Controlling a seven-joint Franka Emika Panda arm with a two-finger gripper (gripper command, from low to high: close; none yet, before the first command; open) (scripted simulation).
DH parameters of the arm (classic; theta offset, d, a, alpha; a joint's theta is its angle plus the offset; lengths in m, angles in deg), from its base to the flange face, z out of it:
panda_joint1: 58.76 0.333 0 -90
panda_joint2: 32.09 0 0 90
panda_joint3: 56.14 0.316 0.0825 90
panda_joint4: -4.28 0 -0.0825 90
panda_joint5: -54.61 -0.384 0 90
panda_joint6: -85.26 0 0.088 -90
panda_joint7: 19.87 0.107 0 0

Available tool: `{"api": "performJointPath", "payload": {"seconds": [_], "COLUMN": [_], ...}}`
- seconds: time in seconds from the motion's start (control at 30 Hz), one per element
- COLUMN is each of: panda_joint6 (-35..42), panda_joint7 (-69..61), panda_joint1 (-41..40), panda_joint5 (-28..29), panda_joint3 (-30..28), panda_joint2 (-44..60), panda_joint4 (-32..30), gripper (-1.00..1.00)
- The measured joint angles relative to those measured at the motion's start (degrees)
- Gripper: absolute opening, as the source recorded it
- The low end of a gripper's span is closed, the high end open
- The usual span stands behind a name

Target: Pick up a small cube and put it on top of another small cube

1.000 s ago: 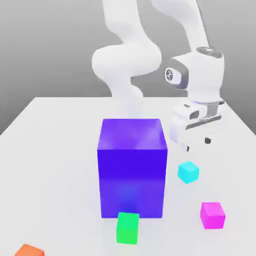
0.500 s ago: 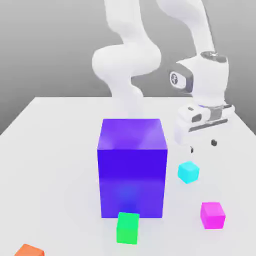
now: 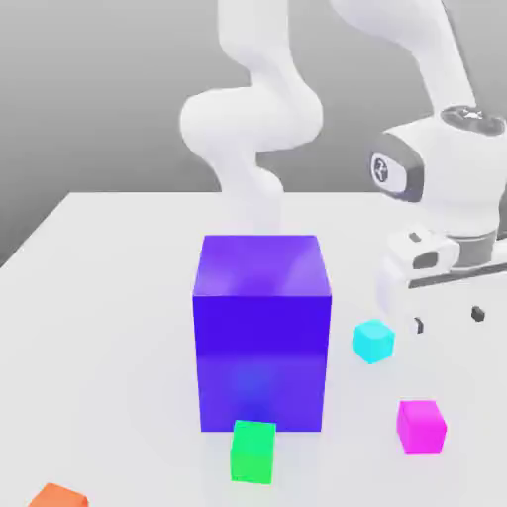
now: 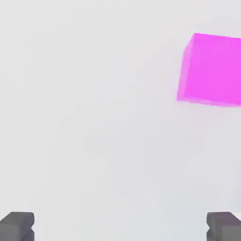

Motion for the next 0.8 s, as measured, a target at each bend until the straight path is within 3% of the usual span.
{"api": "performJointPath", "payload": {"seconds": [0.23, 0.4, 0.43, 0.63, 0.8], "panda_joint6": [-1.6, -9.0, -10.1, -10.7, -4.5], "panda_joint7": [8.8, 11.4, 11.7, 11.9, 10.2], "panda_joint1": [-0.8, 1.6, 1.9, 2.1, 0.6], "panda_joint5": [13.6, 17.2, 17.6, 17.9, 15.5], "panda_joint3": [-7.9, -11.8, -12.3, -12.5, -10.5], "panda_joint2": [8.6, 18.4, 19.8, 20.5, 12.7], "panda_joint4": [6.2, 8.7, 9.0, 9.1, 7.5], "gripper": [1.00, 1.00, -1.00, -1.00, -1.00]}}
